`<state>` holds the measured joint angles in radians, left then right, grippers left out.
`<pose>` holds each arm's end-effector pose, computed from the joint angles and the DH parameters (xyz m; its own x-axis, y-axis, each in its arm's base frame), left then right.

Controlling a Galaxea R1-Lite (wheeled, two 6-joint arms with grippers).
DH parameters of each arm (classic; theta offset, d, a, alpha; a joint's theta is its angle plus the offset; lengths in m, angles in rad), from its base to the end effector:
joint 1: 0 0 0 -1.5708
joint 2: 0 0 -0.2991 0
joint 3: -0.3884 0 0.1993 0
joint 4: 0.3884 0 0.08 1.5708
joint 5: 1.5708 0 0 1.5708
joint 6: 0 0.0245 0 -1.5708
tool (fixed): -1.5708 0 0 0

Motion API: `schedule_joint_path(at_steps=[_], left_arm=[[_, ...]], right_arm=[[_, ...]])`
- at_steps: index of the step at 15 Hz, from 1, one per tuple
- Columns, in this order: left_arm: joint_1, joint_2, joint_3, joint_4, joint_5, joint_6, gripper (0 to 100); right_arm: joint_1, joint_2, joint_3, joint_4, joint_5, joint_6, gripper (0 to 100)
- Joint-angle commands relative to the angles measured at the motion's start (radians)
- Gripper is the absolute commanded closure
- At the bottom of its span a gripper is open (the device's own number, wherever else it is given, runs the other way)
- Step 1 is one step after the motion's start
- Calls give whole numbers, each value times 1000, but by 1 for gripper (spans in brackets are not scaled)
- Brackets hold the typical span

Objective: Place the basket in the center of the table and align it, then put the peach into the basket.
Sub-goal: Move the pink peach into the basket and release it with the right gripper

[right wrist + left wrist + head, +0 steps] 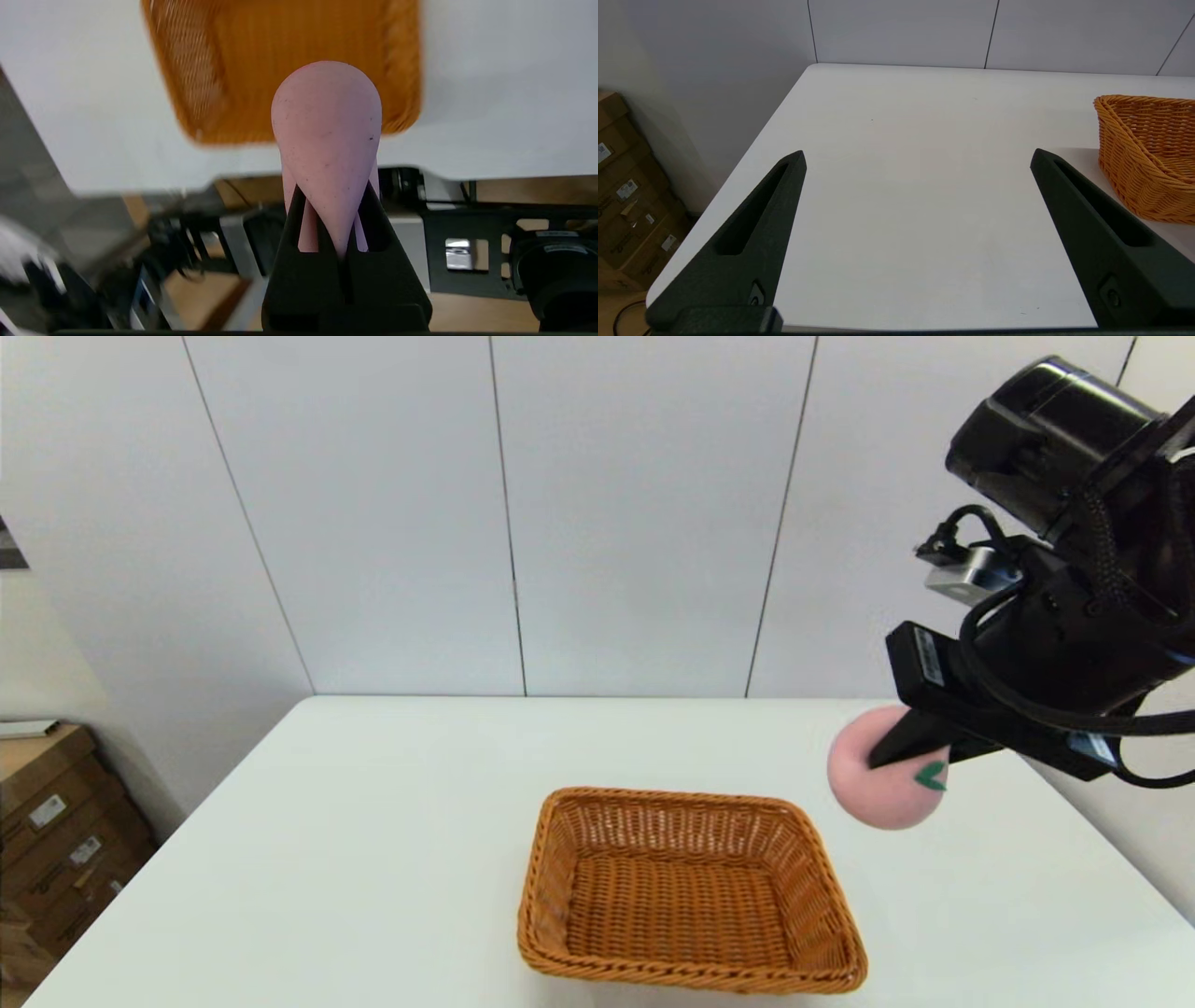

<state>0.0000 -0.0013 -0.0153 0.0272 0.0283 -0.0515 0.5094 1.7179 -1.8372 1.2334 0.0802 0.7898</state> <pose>-0.0114 0.0007 0.0770 0.9995 0.0283 -0.0106 -0.0288 0.9983 -0.0512 0.2296 0.1305 0.2990 0.3447 0.2843 -0.8946 0.1926 0.9113 0.3638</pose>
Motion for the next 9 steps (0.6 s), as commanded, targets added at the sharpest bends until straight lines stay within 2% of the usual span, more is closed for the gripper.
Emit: schedule_joint_path(at_steps=[1, 4, 5, 9], left_arm=[[0, 0, 0, 0, 2, -1, 0], [0, 0, 0, 0, 2, -1, 0], [0, 0, 0, 0, 1, -1, 0], [0, 0, 0, 0, 1, -1, 0]], right_arm=[[93, 131, -11, -38, 3, -9, 100], [113, 239, -16, -83, 9, -81, 100], [115, 276, -17, -111, 21, -84, 100], [123, 378, -16, -123, 70, -99, 100]])
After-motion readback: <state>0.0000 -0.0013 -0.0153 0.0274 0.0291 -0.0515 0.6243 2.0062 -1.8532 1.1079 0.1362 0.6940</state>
